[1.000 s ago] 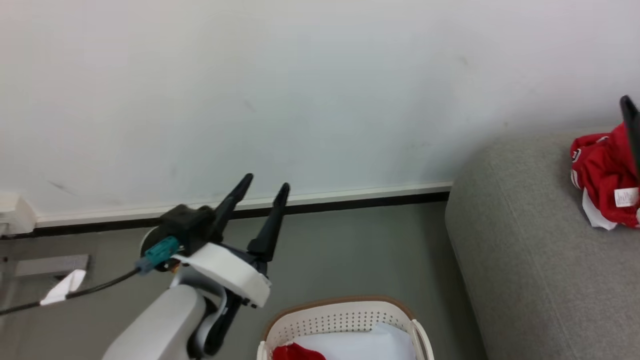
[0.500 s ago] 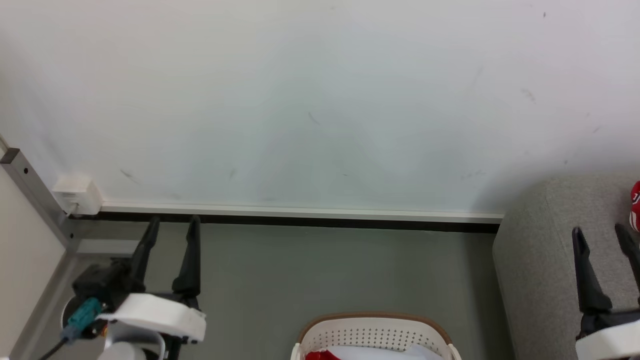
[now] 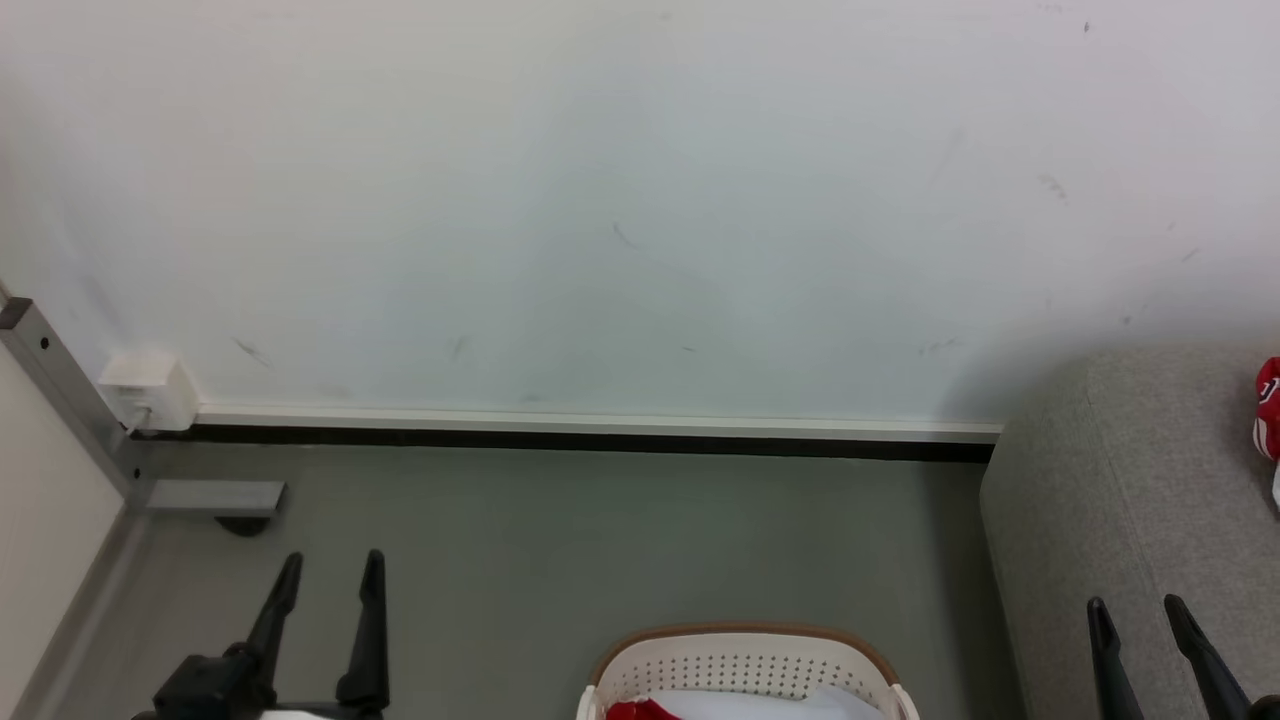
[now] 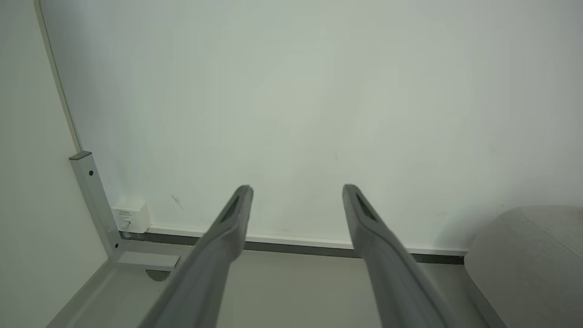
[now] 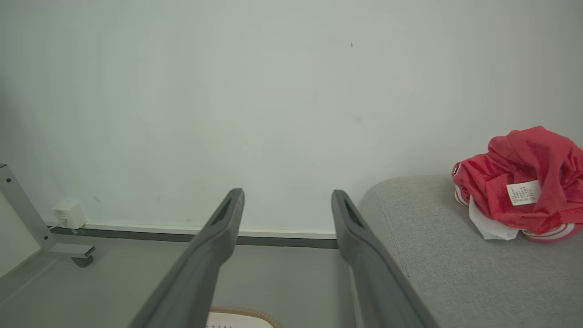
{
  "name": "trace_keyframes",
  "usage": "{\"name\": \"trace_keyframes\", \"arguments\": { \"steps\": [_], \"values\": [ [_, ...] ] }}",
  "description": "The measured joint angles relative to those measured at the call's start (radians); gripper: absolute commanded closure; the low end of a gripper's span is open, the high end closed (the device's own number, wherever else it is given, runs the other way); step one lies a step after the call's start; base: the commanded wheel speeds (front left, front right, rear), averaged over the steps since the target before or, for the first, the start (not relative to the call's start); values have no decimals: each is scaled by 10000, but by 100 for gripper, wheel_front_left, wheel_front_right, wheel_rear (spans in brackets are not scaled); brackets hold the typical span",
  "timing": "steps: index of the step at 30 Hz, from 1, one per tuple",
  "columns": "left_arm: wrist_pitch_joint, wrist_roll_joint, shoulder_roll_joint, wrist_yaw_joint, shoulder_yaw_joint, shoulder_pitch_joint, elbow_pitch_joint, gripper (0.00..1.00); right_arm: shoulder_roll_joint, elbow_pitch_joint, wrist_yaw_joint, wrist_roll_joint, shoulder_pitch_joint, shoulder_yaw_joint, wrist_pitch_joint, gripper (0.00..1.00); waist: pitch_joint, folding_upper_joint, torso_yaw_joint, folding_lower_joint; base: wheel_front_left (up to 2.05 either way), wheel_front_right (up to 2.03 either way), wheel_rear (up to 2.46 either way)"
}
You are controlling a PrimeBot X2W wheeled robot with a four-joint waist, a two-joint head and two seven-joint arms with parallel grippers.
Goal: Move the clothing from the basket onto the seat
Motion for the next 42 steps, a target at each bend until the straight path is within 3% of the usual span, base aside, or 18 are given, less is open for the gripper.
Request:
{"name": "trace_keyframes", "arguments": {
  "steps": [9, 31, 37, 42],
  "values": [
    [0, 617, -573, -826, 639, 24, 504, 0, 52, -15, 0, 42, -283, 25, -33, 0, 93, 0, -188, 0, 0, 0, 0],
    [0, 1108, -1005, -1373, 1003, -310, 861, 0, -148, -40, 0, 144, -641, 115, -35, 0, 395, 0, -444, 1, 0, 0, 0],
    [0, 938, -1085, -1442, 391, -1443, 1241, 0, -717, -257, 0, 132, -1816, 194, -36, 0, 1170, 0, -638, 2, 0, 0, 0],
    [0, 794, -1106, -1473, -355, -2569, 2351, 0, -752, -527, 0, 132, -2753, -12, -38, 0, 2066, 0, -912, 2, 0, 0, 0]
  ]
}}
